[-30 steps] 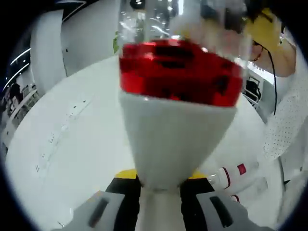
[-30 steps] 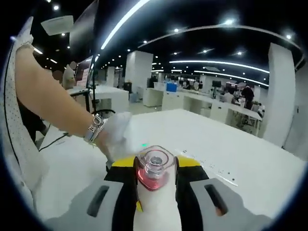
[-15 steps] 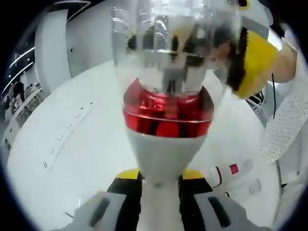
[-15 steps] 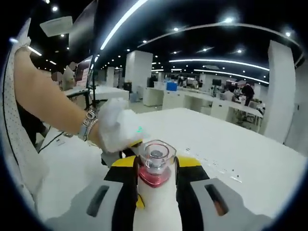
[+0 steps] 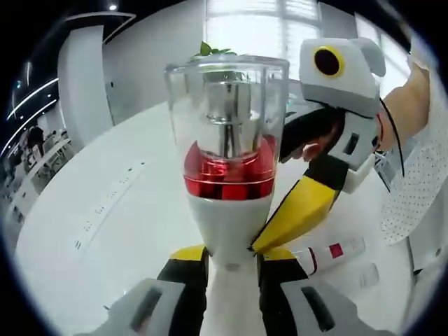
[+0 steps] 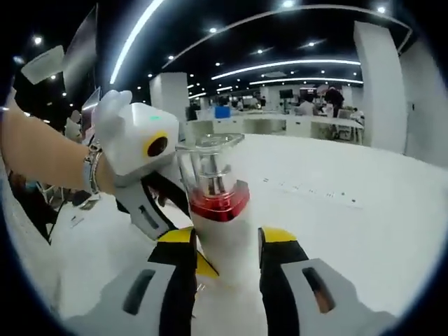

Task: Arrange the skincare products in the storage area until every visible bottle or jar stands upright without overlapping.

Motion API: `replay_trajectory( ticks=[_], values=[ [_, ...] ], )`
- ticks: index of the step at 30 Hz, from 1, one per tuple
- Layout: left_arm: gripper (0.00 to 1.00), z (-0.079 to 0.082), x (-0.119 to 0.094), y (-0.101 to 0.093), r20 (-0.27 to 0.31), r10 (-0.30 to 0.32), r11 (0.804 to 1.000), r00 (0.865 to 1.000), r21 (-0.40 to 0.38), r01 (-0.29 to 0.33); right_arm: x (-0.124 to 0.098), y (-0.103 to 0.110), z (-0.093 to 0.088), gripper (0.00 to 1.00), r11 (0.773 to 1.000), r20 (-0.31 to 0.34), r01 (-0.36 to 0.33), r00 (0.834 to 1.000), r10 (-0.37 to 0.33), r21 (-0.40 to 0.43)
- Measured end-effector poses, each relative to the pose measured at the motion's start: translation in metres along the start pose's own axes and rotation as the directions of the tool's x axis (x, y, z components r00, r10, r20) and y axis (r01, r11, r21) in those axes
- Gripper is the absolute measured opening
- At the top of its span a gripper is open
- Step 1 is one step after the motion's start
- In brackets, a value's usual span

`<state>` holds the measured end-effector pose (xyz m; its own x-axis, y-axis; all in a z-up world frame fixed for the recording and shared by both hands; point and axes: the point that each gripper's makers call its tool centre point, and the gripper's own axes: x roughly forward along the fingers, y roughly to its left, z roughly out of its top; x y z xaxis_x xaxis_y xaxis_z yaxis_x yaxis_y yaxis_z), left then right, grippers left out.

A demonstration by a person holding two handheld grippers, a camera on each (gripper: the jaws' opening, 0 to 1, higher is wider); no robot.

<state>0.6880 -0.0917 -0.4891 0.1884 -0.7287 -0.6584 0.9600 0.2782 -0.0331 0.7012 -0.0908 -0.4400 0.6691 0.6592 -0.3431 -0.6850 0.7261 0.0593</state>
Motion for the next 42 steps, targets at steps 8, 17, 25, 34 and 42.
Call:
replay_trajectory(
  ticks=[8, 17, 25, 34, 42],
  values=[
    [0.27, 0.015, 0.017, -0.001, 0.023, -0.019, 1.0, 1.0, 0.022, 0.018, -0.013, -0.02, -0.006, 0.29, 0.995, -0.009, 0.104, 0.995, -0.104, -0.006],
    [0.27, 0.028, 0.033, -0.003, 0.028, -0.034, 0.999, 0.999, 0.035, 0.033, -0.025, -0.037, -0.01, 0.28, 0.985, -0.005, 0.171, 0.985, -0.17, 0.02],
    [0.27, 0.036, 0.042, -0.008, 0.049, -0.047, 0.998, 0.998, 0.043, 0.045, -0.035, -0.045, -0.015, 0.28, 0.977, -0.005, 0.211, 0.978, -0.211, 0.035],
    [0.27, 0.039, 0.044, -0.01, 0.051, -0.05, 0.997, 0.997, 0.066, 0.046, -0.038, -0.05, -0.017, 0.28, 0.969, 0.01, 0.239, 0.971, -0.24, 0.064],
    [0.35, 0.036, 0.034, -0.003, 0.044, -0.023, 0.999, 0.999, 0.041, 0.022, -0.038, -0.049, -0.017, 0.28, 0.967, 0.0, 0.252, 0.968, -0.253, 0.041]
  ],
)
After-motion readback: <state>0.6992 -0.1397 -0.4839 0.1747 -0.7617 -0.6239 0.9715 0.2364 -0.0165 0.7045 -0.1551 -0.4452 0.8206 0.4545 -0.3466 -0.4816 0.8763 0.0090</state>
